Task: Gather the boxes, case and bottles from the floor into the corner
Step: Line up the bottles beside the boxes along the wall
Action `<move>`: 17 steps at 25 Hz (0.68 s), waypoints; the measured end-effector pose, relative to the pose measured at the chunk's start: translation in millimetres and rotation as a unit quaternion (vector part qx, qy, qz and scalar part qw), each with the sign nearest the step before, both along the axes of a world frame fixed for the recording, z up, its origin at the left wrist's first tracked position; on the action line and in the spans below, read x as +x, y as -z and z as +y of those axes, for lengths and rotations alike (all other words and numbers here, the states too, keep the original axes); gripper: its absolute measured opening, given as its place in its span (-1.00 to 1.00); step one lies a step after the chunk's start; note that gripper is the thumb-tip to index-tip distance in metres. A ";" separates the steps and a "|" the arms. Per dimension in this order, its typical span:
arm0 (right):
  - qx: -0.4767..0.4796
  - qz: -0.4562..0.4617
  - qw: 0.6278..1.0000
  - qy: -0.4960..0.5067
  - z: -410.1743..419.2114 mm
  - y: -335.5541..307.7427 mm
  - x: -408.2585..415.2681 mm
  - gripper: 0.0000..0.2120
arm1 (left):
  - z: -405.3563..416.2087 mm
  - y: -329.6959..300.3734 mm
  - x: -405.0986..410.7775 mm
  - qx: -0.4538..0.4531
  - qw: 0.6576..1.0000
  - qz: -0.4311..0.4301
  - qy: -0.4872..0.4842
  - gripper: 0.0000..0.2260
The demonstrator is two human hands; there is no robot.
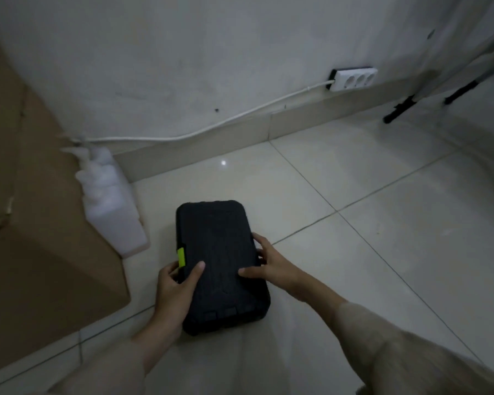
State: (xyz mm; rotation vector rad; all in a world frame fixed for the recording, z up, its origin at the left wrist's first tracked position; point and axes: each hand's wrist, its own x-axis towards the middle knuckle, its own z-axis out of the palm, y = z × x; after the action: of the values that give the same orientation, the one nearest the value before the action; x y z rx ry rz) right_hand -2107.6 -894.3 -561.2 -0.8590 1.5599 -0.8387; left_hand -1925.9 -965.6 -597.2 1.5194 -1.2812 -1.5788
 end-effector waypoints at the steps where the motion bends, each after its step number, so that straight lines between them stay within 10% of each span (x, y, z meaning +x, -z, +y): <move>1: -0.003 0.025 0.998 -0.053 -5.0 0.2 3.7 -0.05 | -3.0 3.0 5.1 0.007 1.000 0.000 -0.003 -0.52; 7: 0.009 0.330 0.882 -0.336 7.6 7.5 15.4 0.14 | -0.6 11.8 25.5 -0.119 0.972 -0.156 0.128 -0.38; 12: -0.026 0.414 0.866 -0.280 -16.3 12.8 21.2 -0.17 | 4.2 12.3 18.2 -0.412 0.785 -0.343 0.311 -0.44; 17: -0.053 0.495 0.844 -0.199 -88.3 19.5 32.5 -0.37 | -67.3 11.7 -2.1 -0.417 0.711 -0.467 0.320 -0.43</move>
State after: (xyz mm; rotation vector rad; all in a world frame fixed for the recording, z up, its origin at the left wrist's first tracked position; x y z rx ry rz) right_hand -2075.1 -982.6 -580.6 -1.8056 2.0773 -0.1234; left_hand -1928.0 -1032.8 -608.9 1.2484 -2.8030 -0.1528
